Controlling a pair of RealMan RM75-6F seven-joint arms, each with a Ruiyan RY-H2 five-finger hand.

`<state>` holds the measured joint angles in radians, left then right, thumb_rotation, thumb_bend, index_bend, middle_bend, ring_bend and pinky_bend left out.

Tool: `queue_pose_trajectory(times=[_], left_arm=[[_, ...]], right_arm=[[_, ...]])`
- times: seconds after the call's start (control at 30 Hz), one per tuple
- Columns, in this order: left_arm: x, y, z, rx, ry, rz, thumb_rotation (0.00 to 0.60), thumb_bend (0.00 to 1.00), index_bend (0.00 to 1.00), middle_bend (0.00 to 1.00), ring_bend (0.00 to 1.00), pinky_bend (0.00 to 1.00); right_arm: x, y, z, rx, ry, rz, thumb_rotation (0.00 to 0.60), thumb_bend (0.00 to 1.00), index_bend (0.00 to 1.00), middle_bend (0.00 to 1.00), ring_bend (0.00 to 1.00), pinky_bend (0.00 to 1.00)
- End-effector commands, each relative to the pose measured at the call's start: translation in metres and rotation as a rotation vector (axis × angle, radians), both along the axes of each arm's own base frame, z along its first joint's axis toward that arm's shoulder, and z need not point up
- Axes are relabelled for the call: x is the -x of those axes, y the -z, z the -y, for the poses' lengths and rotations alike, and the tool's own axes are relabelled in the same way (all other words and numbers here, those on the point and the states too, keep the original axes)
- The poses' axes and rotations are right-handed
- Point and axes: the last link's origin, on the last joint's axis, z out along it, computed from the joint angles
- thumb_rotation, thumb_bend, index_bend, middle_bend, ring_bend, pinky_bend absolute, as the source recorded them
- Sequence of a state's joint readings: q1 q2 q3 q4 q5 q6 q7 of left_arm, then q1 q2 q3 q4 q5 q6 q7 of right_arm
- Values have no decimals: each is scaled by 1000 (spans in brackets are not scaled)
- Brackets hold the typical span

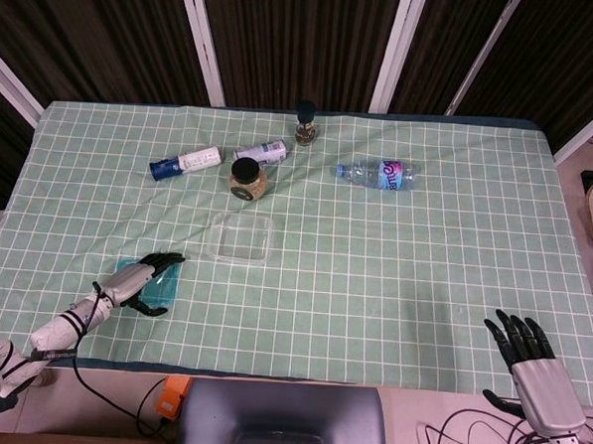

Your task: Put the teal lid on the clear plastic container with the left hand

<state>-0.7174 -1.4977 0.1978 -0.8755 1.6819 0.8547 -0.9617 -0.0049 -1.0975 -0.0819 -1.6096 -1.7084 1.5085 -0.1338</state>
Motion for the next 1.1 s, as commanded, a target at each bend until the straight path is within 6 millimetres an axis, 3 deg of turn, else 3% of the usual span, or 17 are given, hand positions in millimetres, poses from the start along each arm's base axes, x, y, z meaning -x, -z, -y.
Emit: queue_pose_trajectory(times=[0.03,0.1,0.2,0.37,0.5,0.63,1.1], left_arm=[[1,1,-1,9,-14,-1,600,216,0,0,0,0],[1,1,-2,12,-26,8,600,216,0,0,0,16],[0,0,-2,27,-51,32,600,217,0,0,36,138],[0,-2,-1,48,-68,57,600,233,0,12,253,396],[0,-4,-1,66,-73,55,600,241,9,112,366,505],[0,-4,-1,100,-104,54,600,253,100,191,404,546],[9,-4,0,156,-163,33,600,285,207,303,515,654]], right_arm=[[0,0,0,1,0,0,600,217,0,0,0,0],[0,0,0,1,1,1,600,217,0,0,0,0],[0,0,0,1,1,1,600,217,0,0,0,0],[0,0,0,-2,0,0,600,217,0,0,0,0],[0,0,0,-3,0,0,600,217,0,0,0,0],[0,1,0,-6,0,-2,600,217,0,0,0,0],[0,1,0,-3,-1,-3,600,217,0,0,0,0]])
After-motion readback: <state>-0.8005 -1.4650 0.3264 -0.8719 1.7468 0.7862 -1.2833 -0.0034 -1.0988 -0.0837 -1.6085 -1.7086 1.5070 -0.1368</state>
